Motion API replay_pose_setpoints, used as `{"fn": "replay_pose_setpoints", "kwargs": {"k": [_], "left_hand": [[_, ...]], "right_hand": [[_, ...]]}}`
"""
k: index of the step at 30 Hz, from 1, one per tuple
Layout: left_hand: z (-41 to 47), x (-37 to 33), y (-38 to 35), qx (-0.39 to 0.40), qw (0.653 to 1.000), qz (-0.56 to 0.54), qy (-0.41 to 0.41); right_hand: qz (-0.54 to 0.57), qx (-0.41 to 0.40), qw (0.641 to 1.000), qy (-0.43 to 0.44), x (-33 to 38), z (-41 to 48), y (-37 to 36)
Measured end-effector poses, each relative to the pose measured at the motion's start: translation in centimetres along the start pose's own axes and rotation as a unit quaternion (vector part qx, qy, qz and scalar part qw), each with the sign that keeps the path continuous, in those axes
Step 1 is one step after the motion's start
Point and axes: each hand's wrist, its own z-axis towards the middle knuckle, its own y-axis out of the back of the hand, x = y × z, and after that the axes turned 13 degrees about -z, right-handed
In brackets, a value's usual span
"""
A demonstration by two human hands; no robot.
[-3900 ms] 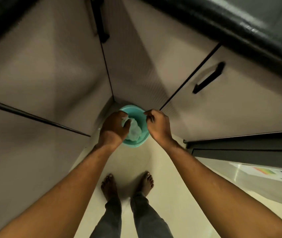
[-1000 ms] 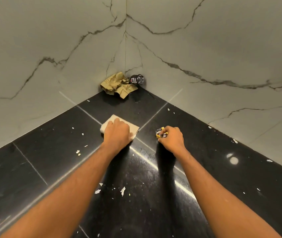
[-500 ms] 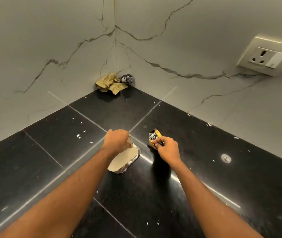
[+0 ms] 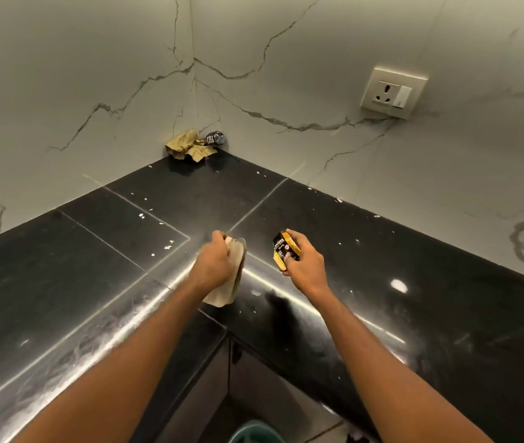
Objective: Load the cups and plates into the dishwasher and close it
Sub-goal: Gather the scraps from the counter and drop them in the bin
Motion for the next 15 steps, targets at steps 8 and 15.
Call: {"fn": "replay_pose_setpoints", "kwargs": {"k": [8,15], "left_hand": [[-8.6,-1.2,-0.5,0.073,0.993,-0.09,0.039],[-17.0,1.0,-1.0,0.118,0.988,-0.056,0.087]], "right_hand": [[0.033,-0.01,0.999,-0.01,-0.6,-7.5,-0.1],[0.037,-0.005,0.998,-0.055,-2.5,-15.7,-2.2]]}}
